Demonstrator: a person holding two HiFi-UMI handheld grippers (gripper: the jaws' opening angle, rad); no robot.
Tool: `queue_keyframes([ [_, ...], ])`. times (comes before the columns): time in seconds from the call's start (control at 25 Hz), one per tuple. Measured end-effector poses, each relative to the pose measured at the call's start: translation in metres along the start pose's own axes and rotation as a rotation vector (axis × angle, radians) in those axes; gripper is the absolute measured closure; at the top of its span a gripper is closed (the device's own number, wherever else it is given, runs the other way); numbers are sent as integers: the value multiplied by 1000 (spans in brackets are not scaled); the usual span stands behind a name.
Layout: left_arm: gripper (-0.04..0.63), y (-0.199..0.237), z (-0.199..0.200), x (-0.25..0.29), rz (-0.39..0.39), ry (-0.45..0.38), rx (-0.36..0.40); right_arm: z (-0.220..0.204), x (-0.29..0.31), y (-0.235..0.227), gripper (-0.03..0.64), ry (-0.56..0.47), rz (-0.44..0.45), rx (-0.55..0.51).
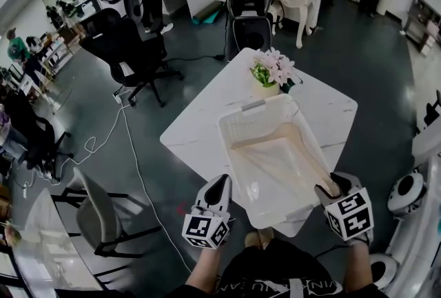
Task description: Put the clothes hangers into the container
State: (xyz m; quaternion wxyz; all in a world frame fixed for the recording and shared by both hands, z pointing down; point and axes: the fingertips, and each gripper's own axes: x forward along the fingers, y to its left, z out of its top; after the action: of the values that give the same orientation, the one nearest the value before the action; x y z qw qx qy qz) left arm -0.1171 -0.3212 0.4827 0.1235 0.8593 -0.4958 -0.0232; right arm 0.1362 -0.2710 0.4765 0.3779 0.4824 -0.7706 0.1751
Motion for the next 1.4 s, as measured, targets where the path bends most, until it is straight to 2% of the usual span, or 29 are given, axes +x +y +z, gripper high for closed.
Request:
queue_keyframes([
  [0.2,586,-1,0,-9,1,0,-2,0,-6,4,425,-18,-26,-39],
  [0.48,586,-3,-6,-26,-1,10,-8,12,-24,12,425,-139,-76,-46],
  [0.6,586,-6,-11,-33,-7,15,-12,20,-38,19,429,-235,-79,-22],
  [0.76,586,-8,-16,-42,-11,23,-15,32,-54,36,491,-367,-34,-20],
  [0.84,586,-10,-17,-45,-14,28,-12,29,-55,42,533,-357,-23,-61],
  [0.96,586,-14,-13,-47,-17,25,11,23,-51,48,556,-325,-19,-122],
  [1.2,586,-16,7,-55,-1,-18,44,28,-55,53,568,-363,-11,-148],
  [1.4,586,-24,8,-64,20,-14,51,29,-59,58,568,-384,24,-164],
])
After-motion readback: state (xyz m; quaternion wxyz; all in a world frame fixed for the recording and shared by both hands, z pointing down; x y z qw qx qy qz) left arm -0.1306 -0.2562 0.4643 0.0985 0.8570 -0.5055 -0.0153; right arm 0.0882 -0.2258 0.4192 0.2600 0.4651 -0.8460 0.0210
